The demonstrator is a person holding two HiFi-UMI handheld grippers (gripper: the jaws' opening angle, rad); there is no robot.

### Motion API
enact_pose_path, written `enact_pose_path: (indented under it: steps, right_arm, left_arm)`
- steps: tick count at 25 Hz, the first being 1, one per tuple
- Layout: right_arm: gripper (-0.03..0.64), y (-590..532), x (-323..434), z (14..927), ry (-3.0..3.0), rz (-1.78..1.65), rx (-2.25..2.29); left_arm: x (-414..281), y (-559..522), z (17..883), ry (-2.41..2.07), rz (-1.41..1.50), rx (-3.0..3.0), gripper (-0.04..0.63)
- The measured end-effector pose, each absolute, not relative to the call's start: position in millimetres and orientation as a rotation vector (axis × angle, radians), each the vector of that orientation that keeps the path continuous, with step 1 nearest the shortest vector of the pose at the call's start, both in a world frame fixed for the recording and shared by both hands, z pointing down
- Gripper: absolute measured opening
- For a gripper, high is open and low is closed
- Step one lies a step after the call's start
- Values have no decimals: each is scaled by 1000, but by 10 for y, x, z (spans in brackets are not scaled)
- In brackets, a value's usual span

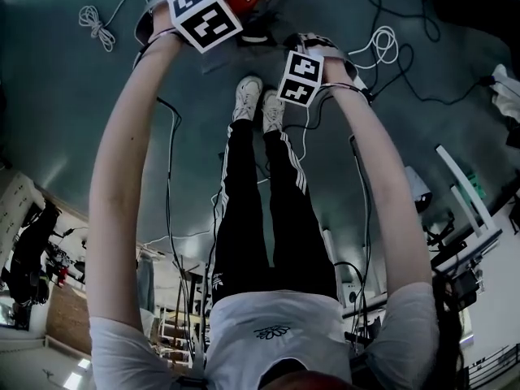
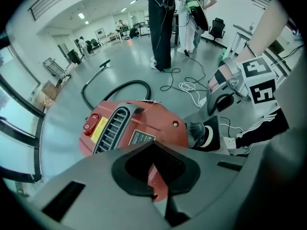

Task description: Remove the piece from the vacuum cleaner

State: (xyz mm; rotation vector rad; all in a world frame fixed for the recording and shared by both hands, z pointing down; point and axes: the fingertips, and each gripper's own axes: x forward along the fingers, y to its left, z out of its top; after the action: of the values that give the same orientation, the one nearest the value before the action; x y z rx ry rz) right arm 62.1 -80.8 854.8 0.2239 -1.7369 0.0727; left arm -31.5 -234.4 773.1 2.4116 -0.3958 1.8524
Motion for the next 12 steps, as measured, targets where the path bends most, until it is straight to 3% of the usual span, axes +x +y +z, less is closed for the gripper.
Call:
enact_pose_path:
  steps: [4,8,12]
  right_arm:
    - [25,-547,452,8435,-1752,-42,215]
    - [25,-409,321,8402,-1788,162,358]
    - [25,-393,354,8407,-1797,149,330]
  left_arm:
    - [-327,-2335,7726,-410,1838,2409,3]
    - [-301,-2344,7726,-409,1835,2414,3]
    - [-294,-2328,7739,-417,1819,2415,3]
